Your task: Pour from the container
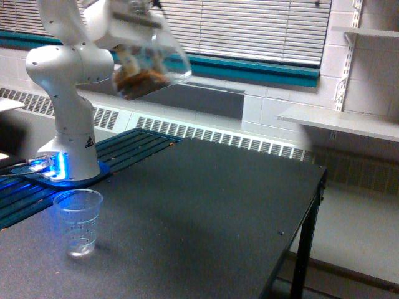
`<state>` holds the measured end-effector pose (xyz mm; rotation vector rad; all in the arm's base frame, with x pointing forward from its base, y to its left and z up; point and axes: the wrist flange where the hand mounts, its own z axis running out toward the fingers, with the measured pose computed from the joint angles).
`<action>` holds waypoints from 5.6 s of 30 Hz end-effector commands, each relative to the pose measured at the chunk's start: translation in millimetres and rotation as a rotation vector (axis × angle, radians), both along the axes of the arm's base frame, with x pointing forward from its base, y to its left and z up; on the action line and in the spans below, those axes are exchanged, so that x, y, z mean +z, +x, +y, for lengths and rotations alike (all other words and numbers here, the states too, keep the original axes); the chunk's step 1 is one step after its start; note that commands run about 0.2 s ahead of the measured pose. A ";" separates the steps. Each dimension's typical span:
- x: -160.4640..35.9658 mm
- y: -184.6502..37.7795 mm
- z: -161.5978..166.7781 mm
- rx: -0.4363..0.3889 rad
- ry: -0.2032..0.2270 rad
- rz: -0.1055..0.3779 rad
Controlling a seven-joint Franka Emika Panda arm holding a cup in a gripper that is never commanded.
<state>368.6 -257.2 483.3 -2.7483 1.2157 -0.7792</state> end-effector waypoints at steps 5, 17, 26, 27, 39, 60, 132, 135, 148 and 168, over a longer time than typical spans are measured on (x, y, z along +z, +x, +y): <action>-31.1 -53.1 -10.3 0.016 -0.021 0.068; -62.3 -98.1 -21.9 -0.009 -0.063 0.097; -84.4 -134.2 -25.4 -0.045 -0.065 0.148; -86.4 -138.4 -25.8 -0.051 -0.068 0.153; -107.8 -168.1 -21.7 -0.057 -0.066 0.219; -129.4 -175.8 -24.8 -0.036 -0.102 0.312; -149.2 -151.7 -41.1 0.112 -0.265 0.532; -149.8 -151.4 -41.2 0.120 -0.273 0.544; -150.2 -151.1 -39.1 0.156 -0.301 0.581; -147.9 -146.9 -35.8 0.191 -0.334 0.610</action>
